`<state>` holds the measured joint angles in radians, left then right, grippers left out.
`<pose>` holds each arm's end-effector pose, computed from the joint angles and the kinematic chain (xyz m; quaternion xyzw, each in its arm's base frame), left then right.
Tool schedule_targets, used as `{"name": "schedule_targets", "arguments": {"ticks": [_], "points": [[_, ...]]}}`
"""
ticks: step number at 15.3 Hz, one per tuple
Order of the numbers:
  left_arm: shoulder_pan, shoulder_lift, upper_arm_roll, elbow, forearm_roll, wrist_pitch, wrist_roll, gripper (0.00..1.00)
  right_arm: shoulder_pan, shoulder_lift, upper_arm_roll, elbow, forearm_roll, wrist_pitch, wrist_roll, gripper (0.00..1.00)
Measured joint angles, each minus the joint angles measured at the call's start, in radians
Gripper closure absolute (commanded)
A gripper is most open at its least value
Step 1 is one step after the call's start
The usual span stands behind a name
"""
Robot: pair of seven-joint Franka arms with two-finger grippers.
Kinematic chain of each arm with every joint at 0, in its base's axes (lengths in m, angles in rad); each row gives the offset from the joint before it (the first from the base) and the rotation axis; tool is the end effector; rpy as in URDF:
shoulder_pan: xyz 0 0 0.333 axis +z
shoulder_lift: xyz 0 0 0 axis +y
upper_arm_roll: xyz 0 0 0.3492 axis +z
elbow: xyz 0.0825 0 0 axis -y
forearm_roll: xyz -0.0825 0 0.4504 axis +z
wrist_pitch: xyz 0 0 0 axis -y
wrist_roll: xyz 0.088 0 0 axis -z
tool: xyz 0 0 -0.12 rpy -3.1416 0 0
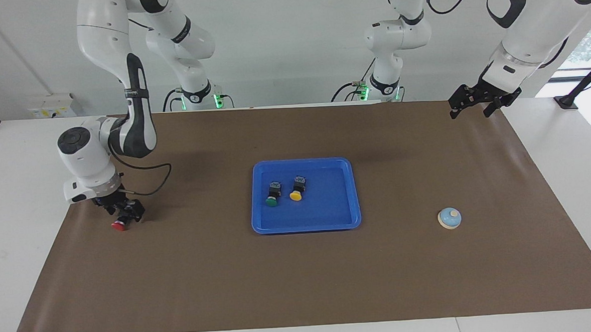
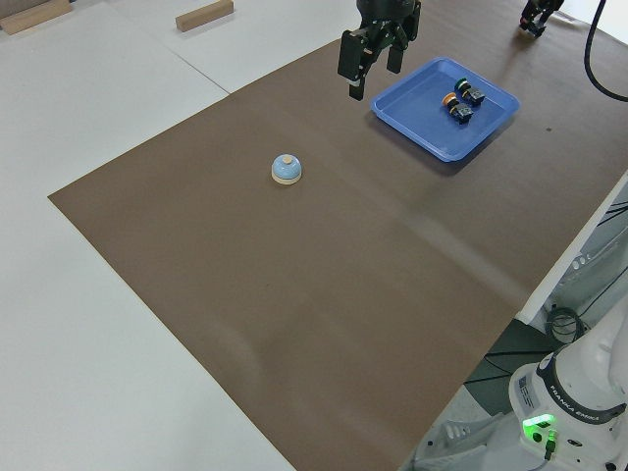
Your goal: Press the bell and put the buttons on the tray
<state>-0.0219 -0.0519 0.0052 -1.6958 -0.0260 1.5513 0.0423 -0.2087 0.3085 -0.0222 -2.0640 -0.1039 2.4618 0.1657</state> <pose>0.5959 -0.0130 0.6078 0.9984 -0.0291 -0.0461 0.0137 0.6380 -0.1505 0.2628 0.9858 -0.1577 0.0432 0.0392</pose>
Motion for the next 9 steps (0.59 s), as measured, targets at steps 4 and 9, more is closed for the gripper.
{"name": "schedule_targets", "arguments": {"ticks": [4,9], "points": [[0.0,0.0,0.0,0.0,0.0,0.0,0.0,0.0,0.001,0.0,0.001,0.0,0.0,0.0,-0.002,1.0],[0.0,0.0,0.0,0.0,0.0,0.0,0.0,0.0,0.024,-0.005,0.024,0.04,0.001,-0.082,-0.003,1.0]]}}
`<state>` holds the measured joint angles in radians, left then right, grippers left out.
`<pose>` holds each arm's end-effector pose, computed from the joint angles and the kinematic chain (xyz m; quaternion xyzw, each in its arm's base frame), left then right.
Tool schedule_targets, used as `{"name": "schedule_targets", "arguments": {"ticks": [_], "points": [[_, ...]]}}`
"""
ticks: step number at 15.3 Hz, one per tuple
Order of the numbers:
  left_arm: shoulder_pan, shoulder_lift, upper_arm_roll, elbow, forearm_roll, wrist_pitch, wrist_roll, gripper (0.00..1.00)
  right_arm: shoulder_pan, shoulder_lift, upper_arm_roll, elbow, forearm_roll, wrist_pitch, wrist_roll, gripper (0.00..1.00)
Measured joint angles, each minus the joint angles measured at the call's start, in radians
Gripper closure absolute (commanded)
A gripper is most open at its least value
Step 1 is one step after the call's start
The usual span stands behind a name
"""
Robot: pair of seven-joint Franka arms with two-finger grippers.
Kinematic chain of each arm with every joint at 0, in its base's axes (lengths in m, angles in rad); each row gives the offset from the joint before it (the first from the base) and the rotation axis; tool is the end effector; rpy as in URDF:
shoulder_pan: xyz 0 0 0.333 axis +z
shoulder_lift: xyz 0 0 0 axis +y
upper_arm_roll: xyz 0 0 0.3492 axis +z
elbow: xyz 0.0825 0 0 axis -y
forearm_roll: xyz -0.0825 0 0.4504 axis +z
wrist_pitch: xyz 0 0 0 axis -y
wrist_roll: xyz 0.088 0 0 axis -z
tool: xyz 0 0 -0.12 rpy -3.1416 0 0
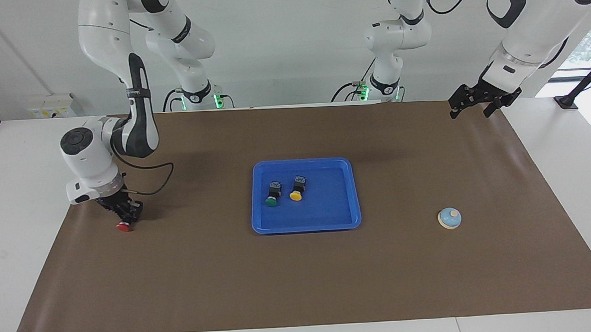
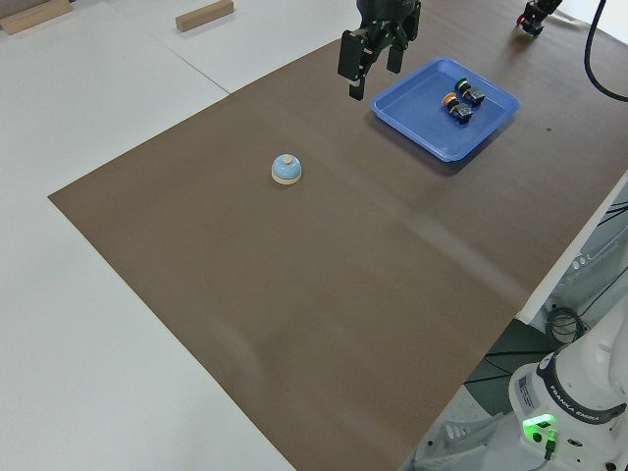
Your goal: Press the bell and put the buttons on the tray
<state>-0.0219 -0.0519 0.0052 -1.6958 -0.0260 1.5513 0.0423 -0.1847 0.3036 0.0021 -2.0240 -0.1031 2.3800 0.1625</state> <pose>0.5959 -0.0130 0.6078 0.9984 -0.0291 -0.0461 0.0137 0.6501 -0.1221 0.2771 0.9897 -0.1357 0.0258 0.0365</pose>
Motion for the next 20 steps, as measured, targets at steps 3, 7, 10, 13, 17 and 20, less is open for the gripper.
{"name": "schedule_targets", "arguments": {"ticks": [3,7,10,13,17,20], "points": [[0.0,0.0,0.0,0.0,0.0,0.0,0.0,0.0,0.067,-0.02,0.011,0.106,0.031,-0.181,0.017,1.0],[0.0,0.0,0.0,0.0,0.0,0.0,0.0,0.0,0.191,-0.035,0.017,0.233,0.047,-0.357,0.147,1.0],[0.0,0.0,0.0,0.0,0.0,0.0,0.0,0.0,0.293,-0.034,0.019,0.287,0.075,-0.421,0.249,1.0],[0.0,0.0,0.0,0.0,0.0,0.0,0.0,0.0,0.389,-0.032,0.02,0.327,0.15,-0.446,0.316,1.0],[0.0,0.0,0.0,0.0,0.0,0.0,0.0,0.0,0.54,-0.013,0.021,0.383,0.179,-0.447,0.479,1.0],[0.0,0.0,0.0,0.0,0.0,0.0,0.0,0.0,0.669,0.035,0.022,0.434,0.189,-0.446,0.621,1.0]]}}
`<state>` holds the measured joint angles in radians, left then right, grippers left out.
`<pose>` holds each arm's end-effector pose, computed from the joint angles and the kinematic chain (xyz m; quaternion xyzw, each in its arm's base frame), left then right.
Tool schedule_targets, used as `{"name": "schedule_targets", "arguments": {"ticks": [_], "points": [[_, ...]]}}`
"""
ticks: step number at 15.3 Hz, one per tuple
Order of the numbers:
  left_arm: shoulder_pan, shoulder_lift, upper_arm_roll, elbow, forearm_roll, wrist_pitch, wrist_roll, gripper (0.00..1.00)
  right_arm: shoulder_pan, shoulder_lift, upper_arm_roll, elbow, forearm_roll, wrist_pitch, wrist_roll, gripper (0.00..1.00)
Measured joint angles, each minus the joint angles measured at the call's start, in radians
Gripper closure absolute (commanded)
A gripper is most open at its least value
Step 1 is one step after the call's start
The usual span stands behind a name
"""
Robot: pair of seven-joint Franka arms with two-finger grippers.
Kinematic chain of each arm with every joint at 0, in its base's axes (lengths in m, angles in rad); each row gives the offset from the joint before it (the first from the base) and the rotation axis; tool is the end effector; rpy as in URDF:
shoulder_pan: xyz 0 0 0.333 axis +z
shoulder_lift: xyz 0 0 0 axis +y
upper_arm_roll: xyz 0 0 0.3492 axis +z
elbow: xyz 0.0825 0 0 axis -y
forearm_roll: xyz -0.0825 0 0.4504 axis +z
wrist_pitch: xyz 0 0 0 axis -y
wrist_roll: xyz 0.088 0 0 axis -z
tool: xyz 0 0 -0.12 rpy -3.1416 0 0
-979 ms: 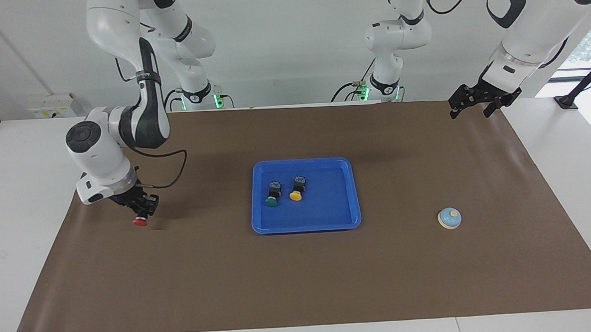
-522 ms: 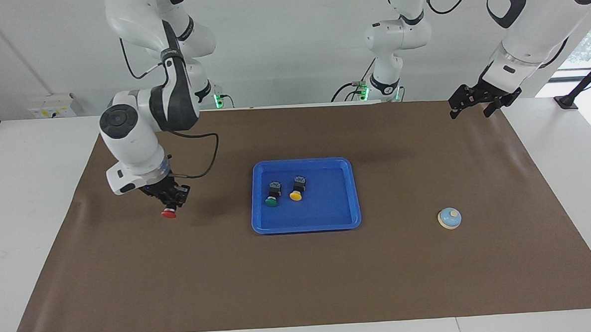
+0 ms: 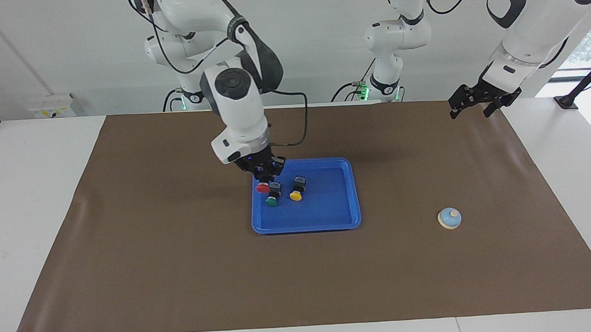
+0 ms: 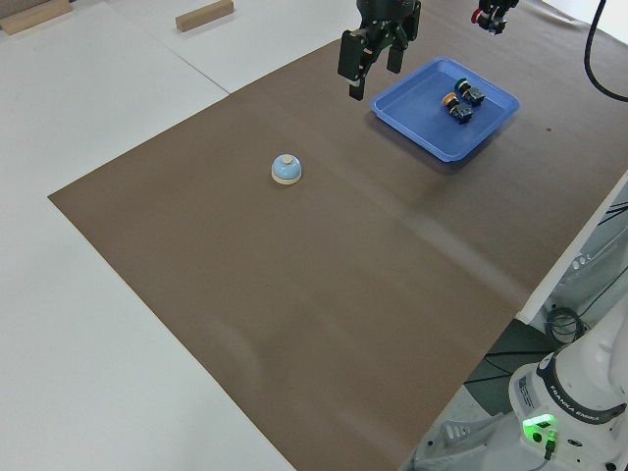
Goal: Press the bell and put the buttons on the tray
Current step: 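Carry the red button into the tray and release it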
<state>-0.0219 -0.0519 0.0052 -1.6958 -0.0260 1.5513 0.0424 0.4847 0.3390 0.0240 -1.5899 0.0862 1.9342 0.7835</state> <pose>0.5959 -0.0130 0.6078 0.9984 -0.0292 -0.0461 0.0137 0.6380 0.3617 0.4352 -0.9873 0.1526 0.0245 0.0370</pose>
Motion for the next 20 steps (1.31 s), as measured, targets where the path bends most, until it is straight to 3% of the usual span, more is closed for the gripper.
{"name": "schedule_targets", "arguments": {"ticks": [4,7,16,17,18,20], "points": [[0.0,0.0,0.0,0.0,0.0,0.0,0.0,0.0,0.115,0.123,-0.001,0.092,0.0,0.051,0.125,1.0],[0.0,0.0,0.0,0.0,0.0,0.0,0.0,0.0,0.165,0.194,-0.002,0.103,0.0,0.148,0.194,1.0],[0.0,0.0,0.0,0.0,0.0,0.0,0.0,0.0,0.211,0.285,-0.005,0.073,-0.015,0.241,0.203,1.0],[0.0,0.0,0.0,0.0,0.0,0.0,0.0,0.0,0.211,0.285,-0.005,0.073,-0.015,0.241,0.204,0.4],[0.0,0.0,0.0,0.0,0.0,0.0,0.0,0.0,0.211,0.285,-0.005,0.073,-0.015,0.241,0.211,0.0],[0.0,0.0,0.0,0.0,0.0,0.0,0.0,0.0,0.212,0.284,-0.005,0.074,-0.015,0.241,0.235,0.0]]}}
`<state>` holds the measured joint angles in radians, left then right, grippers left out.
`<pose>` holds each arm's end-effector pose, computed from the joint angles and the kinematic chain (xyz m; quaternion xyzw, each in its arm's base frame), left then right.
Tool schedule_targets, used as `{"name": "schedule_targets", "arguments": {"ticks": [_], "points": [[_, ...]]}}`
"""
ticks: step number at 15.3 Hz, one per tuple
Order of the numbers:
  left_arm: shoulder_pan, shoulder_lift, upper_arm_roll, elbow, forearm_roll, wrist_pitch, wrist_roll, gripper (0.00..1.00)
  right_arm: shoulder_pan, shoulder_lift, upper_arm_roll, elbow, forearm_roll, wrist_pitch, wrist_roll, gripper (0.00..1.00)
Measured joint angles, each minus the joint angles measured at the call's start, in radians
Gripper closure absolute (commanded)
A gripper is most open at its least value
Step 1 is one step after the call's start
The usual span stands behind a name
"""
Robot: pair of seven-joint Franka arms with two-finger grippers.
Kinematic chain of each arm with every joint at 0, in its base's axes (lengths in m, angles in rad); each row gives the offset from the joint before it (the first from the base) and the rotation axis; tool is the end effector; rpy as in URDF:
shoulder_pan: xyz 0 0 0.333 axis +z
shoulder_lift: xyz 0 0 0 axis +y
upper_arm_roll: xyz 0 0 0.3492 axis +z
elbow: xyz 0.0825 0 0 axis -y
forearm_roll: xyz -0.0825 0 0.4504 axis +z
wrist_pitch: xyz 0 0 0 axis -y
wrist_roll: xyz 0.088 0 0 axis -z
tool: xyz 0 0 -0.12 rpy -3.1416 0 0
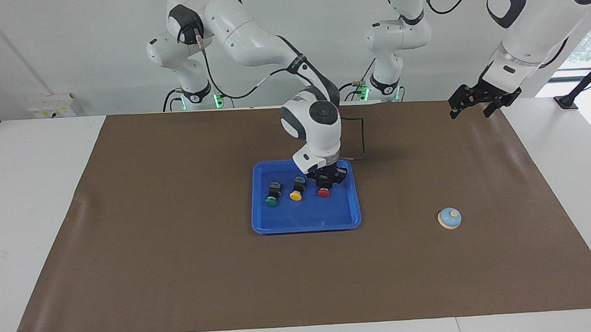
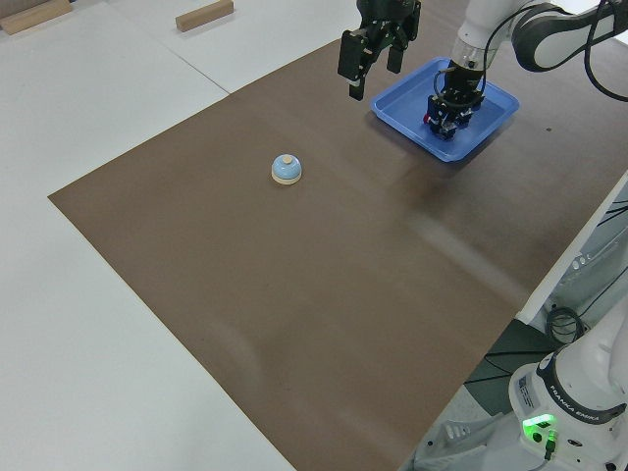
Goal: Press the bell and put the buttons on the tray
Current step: 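Carry the red button into the tray and release it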
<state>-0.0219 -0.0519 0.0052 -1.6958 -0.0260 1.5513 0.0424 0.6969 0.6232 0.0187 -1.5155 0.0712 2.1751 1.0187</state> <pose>0.5959 -0.0130 0.6078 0.9984 -0.0292 -0.0461 0.0137 0.5933 0.5175 0.2792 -0.9843 0.1721 0.0150 0.0366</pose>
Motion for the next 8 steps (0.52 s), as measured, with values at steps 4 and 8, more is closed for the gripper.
{"name": "schedule_targets", "arguments": {"ticks": [4,8], "points": [[0.0,0.0,0.0,0.0,0.0,0.0,0.0,0.0,0.001,-0.019,-0.01,0.011,0.0,-0.057,0.026,0.0],[0.0,0.0,0.0,0.0,0.0,0.0,0.0,0.0,-0.059,-0.096,-0.035,0.022,0.0,-0.116,0.027,0.0]]}}
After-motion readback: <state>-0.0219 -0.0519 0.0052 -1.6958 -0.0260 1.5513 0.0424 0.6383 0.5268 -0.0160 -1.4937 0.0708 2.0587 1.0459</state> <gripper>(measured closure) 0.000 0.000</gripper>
